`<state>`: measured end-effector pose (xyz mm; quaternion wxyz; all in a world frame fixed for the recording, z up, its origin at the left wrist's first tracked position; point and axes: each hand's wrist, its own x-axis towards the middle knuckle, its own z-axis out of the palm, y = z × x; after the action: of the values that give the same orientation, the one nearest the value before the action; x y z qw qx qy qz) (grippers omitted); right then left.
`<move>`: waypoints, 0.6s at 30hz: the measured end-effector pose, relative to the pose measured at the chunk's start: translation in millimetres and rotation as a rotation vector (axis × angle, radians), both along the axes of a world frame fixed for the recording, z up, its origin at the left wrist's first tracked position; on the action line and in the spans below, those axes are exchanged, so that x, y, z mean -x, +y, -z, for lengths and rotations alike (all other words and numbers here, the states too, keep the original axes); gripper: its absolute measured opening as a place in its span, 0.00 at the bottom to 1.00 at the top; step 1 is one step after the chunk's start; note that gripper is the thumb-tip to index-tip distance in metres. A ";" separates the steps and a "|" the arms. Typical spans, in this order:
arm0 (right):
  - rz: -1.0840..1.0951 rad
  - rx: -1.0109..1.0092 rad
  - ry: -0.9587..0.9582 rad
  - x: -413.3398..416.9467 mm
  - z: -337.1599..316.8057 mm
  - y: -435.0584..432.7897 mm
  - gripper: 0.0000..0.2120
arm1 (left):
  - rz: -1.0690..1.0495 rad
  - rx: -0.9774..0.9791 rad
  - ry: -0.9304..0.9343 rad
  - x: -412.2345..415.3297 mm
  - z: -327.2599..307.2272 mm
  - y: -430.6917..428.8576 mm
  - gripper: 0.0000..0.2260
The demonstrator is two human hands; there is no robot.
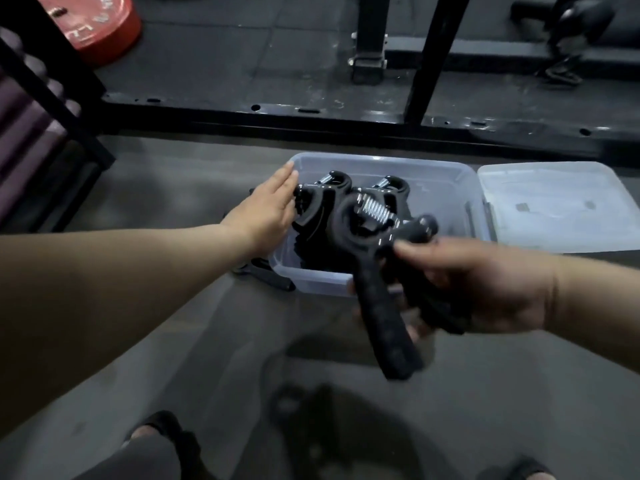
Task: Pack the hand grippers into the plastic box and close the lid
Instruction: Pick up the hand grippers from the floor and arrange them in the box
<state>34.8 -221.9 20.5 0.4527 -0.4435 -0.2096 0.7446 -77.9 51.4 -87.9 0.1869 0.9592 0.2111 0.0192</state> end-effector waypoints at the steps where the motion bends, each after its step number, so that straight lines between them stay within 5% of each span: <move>1: 0.074 0.003 -0.032 -10.4 -8.5 0.9 0.19 | -0.017 0.013 0.003 -0.5 0.5 0.2 0.25; 7: 0.459 0.165 -0.632 -79.7 -29.8 7.1 0.12 | -0.059 0.057 0.024 0.6 1.6 -1.7 0.25; 11: 0.335 0.411 -0.906 -88.7 3.5 7.7 0.09 | -0.056 0.060 0.029 1.1 3.9 1.5 0.25; 18: 0.055 0.564 -1.196 -98.5 62.0 45.6 0.07 | -0.065 0.067 -0.005 2.1 7.2 3.1 0.25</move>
<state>133.4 -176.2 -41.5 0.1437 -0.8873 -0.2106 0.3844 -80.0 54.4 -95.2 0.2187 0.9450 0.2423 0.0208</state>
